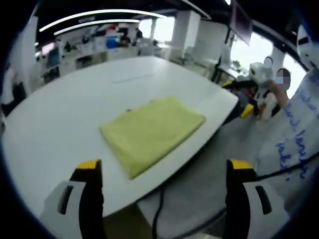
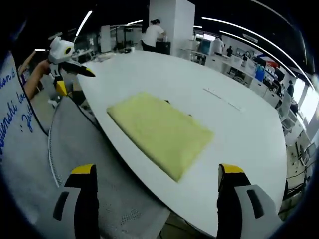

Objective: Fold the garment on the visible template until the final outline fits inside the template.

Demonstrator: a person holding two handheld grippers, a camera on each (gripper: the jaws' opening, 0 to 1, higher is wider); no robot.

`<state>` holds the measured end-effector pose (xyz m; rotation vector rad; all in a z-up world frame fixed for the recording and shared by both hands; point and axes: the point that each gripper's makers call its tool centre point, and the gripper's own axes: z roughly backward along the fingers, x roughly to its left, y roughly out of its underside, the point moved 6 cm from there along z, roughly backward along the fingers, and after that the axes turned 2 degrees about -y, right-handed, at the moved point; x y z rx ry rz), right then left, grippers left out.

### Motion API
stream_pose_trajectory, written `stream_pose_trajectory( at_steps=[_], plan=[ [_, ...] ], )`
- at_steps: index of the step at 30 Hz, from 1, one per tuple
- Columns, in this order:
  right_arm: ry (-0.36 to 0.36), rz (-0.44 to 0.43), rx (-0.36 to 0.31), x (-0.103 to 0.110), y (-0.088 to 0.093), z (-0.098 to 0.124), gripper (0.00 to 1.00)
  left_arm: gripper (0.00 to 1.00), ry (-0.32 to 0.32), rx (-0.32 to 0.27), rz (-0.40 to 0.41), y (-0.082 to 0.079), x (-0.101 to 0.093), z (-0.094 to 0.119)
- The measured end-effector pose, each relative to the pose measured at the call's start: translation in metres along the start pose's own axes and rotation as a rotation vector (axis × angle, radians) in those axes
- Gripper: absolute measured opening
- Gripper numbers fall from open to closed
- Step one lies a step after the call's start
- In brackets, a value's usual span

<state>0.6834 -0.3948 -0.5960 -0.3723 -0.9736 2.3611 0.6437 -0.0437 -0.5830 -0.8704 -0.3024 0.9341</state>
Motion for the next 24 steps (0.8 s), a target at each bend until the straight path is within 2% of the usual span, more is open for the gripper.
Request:
stream_pose_trajectory(
  at_steps=[5, 10, 24],
  plan=[
    [-0.018, 0.009, 0.045, 0.0032, 0.0054, 0.0014, 1.0, 1.0, 0.027, 0.031, -0.008, 0.0025, -0.0052, 0.0029],
    [-0.007, 0.007, 0.064, 0.0024, 0.0069, 0.0044, 1.0, 1.0, 0.012, 0.038, -0.005, 0.0033, -0.0046, 0.0047],
    [0.009, -0.009, 0.07, -0.0009, 0.009, 0.0078, 1.0, 1.0, -0.001, 0.057, 0.002, 0.007, -0.0028, 0.0039]
  ],
)
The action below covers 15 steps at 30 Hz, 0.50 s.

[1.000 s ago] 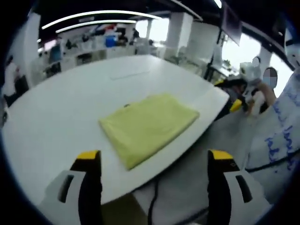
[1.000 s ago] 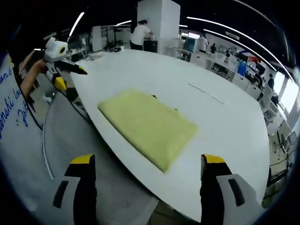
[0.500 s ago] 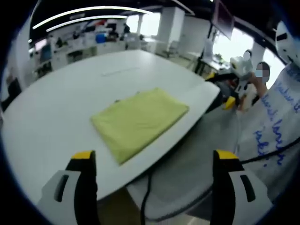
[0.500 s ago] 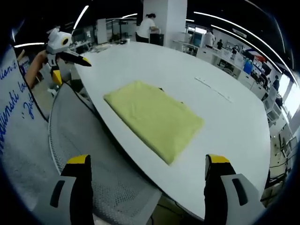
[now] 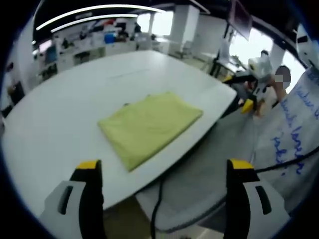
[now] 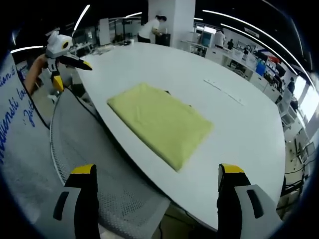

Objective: Fold the garment on the visible template until the final outline fits inside the template.

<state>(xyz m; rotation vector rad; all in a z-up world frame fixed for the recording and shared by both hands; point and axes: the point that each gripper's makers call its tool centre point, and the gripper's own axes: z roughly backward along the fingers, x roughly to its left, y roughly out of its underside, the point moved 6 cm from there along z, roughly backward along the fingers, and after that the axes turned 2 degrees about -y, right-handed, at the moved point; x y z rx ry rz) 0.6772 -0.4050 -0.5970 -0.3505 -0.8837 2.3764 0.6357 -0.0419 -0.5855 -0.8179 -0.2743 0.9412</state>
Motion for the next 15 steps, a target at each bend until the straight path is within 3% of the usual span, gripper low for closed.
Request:
stream_pose_trajectory(
  at_steps=[15],
  plan=[
    [0.015, 0.001, -0.013, -0.0024, -0.008, 0.0002, 1.0, 1.0, 0.013, 0.005, 0.004, -0.003, 0.0056, -0.0069]
  ],
)
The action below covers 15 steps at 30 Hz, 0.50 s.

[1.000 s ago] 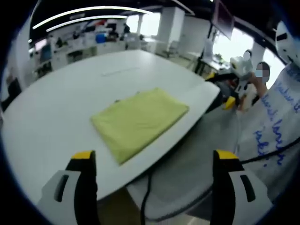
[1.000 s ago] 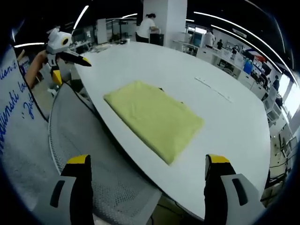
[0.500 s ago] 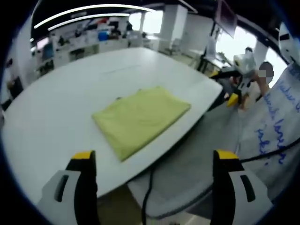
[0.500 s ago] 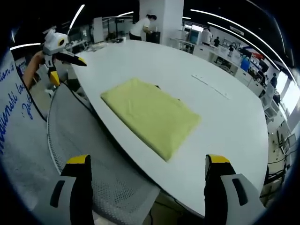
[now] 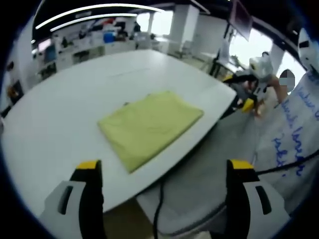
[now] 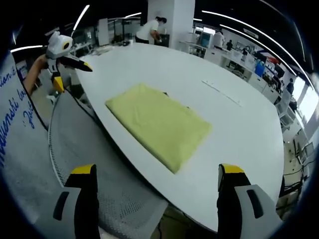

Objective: Fold the garment on the visible template until the final outline fits inside the template.

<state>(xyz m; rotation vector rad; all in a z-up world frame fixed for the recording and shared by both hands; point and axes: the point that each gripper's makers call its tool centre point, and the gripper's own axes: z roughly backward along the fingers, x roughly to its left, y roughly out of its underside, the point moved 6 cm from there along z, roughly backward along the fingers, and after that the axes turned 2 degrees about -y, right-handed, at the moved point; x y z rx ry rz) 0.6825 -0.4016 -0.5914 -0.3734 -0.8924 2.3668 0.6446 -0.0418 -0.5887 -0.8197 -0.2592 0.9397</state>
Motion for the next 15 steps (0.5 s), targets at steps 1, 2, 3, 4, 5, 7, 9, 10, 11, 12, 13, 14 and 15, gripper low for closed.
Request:
stream_pose_trajectory(
  at_steps=[1, 2, 3, 4, 5, 7, 9, 10, 11, 12, 13, 14, 15],
  plan=[
    [-0.001, -0.003, -0.005, 0.0005, -0.0006, -0.0002, 1.0, 1.0, 0.002, 0.004, 0.002, 0.0003, 0.0003, -0.0006],
    [-0.001, -0.004, -0.005, 0.0006, -0.0007, -0.0004, 1.0, 1.0, 0.001, 0.006, 0.001, 0.0004, 0.0006, -0.0009],
    [-0.003, -0.004, -0.003, 0.0014, -0.0002, -0.0009, 1.0, 1.0, 0.001, 0.007, -0.002, 0.0002, 0.0008, -0.0009],
    [-0.004, -0.004, -0.001, 0.0018, 0.0003, -0.0013, 1.0, 1.0, 0.001, 0.007, -0.002, 0.0001, 0.0008, -0.0009],
    [-0.006, -0.004, 0.002, 0.0024, 0.0014, -0.0021, 1.0, 1.0, 0.003, 0.006, -0.003, -0.0005, 0.0009, -0.0008],
    [-0.011, -0.011, 0.008, 0.003, 0.0031, -0.0031, 1.0, 1.0, 0.001, 0.004, -0.005, -0.0013, 0.0011, -0.0006],
    [-0.011, -0.012, 0.013, 0.0032, 0.0042, -0.0034, 1.0, 1.0, 0.001, 0.002, -0.005, -0.0017, 0.0013, -0.0006],
    [-0.012, -0.014, 0.015, 0.0034, 0.0046, -0.0035, 1.0, 1.0, -0.001, 0.005, -0.004, -0.0012, 0.0017, -0.0009],
    [-0.013, -0.015, 0.017, 0.0034, 0.0049, -0.0035, 1.0, 1.0, -0.002, 0.006, -0.004, -0.001, 0.0019, -0.001],
    [-0.013, -0.016, 0.017, 0.0035, 0.005, -0.0034, 1.0, 1.0, -0.001, 0.009, -0.004, -0.0006, 0.0017, -0.0012],
    [-0.013, -0.015, 0.017, 0.0034, 0.0049, -0.0034, 1.0, 1.0, 0.001, 0.01, -0.004, -0.0006, 0.0015, -0.0012],
    [-0.013, -0.016, 0.017, 0.0034, 0.0049, -0.0035, 1.0, 1.0, 0.001, 0.008, -0.005, -0.0008, 0.0013, -0.0012],
    [-0.013, -0.017, 0.017, 0.0034, 0.0048, -0.0037, 1.0, 1.0, 0.002, 0.006, -0.006, -0.0012, 0.0013, -0.0012]
  ],
)
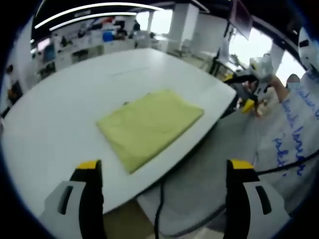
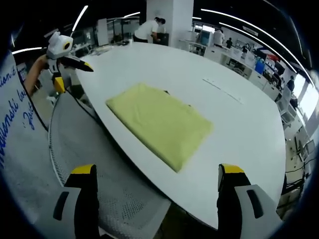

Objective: Fold the garment on the visible template until the final outline fits inside the template.

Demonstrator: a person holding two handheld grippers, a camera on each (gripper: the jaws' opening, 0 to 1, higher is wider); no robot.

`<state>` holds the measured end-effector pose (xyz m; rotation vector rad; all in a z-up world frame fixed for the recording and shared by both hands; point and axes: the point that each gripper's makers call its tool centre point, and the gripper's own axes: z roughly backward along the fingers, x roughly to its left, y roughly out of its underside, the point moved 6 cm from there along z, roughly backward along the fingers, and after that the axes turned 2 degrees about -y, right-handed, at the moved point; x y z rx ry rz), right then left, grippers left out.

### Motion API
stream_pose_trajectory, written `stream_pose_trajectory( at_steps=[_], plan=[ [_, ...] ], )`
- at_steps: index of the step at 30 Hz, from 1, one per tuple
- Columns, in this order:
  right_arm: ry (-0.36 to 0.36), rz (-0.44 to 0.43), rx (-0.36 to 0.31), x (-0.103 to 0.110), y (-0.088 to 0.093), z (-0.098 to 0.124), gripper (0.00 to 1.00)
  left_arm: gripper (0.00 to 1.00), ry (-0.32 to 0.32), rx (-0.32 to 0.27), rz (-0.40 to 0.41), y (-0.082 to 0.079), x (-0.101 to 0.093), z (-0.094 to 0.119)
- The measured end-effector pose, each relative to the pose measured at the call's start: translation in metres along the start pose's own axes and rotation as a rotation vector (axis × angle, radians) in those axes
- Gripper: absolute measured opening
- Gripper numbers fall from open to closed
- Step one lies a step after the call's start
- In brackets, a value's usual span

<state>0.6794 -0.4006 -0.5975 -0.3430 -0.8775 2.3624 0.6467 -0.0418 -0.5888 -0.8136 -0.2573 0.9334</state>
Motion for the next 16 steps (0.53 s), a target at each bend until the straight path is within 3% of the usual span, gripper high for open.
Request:
stream_pose_trajectory(
  at_steps=[16],
  plan=[
    [-0.011, -0.002, 0.006, 0.0002, 0.001, -0.0037, 1.0, 1.0, -0.004, 0.003, 0.003, -0.0008, -0.0003, -0.0002]
  ],
)
